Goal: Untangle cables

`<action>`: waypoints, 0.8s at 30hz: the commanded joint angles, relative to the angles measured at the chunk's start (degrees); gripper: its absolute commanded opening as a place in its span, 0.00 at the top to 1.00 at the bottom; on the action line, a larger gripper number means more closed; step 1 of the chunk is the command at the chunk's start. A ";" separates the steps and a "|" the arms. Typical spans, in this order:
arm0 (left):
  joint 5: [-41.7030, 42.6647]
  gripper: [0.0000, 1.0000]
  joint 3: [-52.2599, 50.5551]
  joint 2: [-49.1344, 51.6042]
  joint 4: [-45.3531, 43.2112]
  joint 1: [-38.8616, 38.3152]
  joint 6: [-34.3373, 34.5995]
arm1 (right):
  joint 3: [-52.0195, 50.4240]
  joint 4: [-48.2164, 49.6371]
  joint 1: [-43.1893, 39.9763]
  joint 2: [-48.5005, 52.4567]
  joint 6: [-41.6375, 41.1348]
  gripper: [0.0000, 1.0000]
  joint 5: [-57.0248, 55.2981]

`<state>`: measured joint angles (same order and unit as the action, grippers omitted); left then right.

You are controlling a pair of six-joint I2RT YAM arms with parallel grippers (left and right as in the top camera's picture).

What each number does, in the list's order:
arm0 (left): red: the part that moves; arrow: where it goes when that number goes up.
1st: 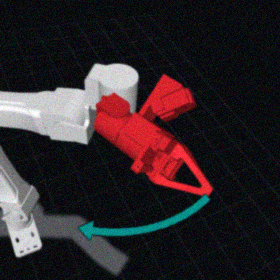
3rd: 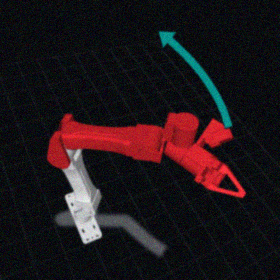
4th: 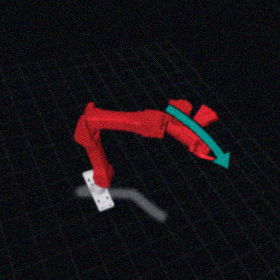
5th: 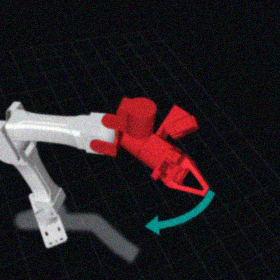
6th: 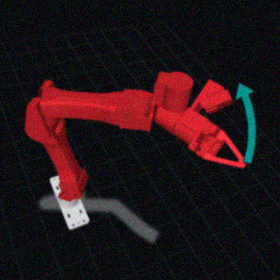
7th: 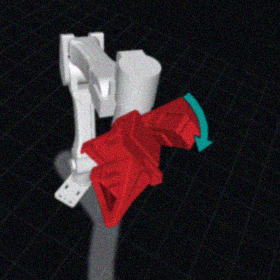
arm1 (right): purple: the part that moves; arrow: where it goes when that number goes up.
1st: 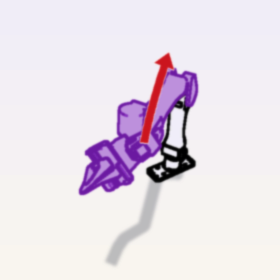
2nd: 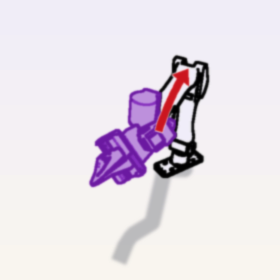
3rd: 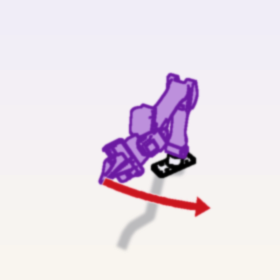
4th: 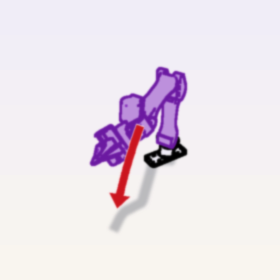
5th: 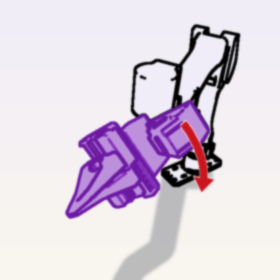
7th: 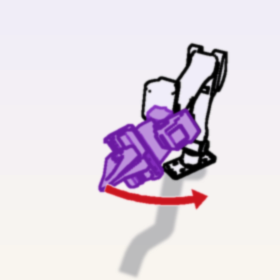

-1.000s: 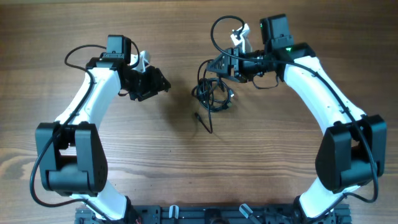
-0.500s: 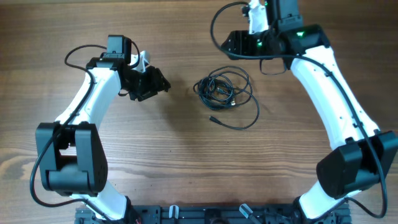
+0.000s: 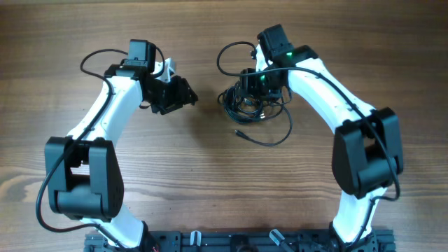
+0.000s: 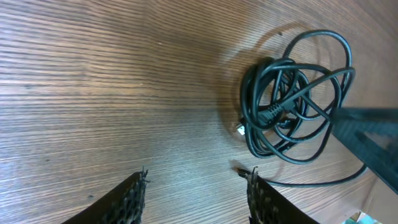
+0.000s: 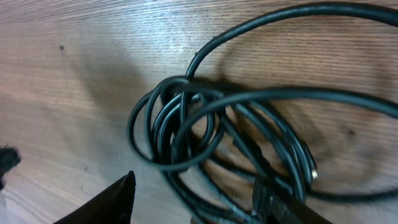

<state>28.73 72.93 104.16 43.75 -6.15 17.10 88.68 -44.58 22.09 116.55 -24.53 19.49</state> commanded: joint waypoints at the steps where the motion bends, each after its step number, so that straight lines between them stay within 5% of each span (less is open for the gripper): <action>1: -2.25 0.45 0.02 0.66 -0.22 -1.05 0.31 | -0.11 3.65 1.22 3.10 -2.93 0.42 2.78; 9: -2.47 0.45 0.02 0.66 0.04 -1.42 0.31 | -0.11 10.14 2.82 6.82 -5.60 0.52 2.84; 12: -2.73 0.45 -0.02 0.66 0.00 -1.46 0.31 | 0.15 11.80 2.32 6.08 -5.62 0.96 6.62; 21: -2.69 0.44 -0.02 0.66 0.00 -1.46 0.33 | 0.24 15.85 -4.22 1.95 -4.11 0.96 47.17; 24: -1.88 0.42 -0.02 0.66 0.02 -1.46 1.77 | 0.24 18.01 -4.92 1.95 -4.09 0.96 51.25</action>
<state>26.79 72.93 104.16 43.72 -7.25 17.34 88.62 -27.70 17.43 121.14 -29.30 57.74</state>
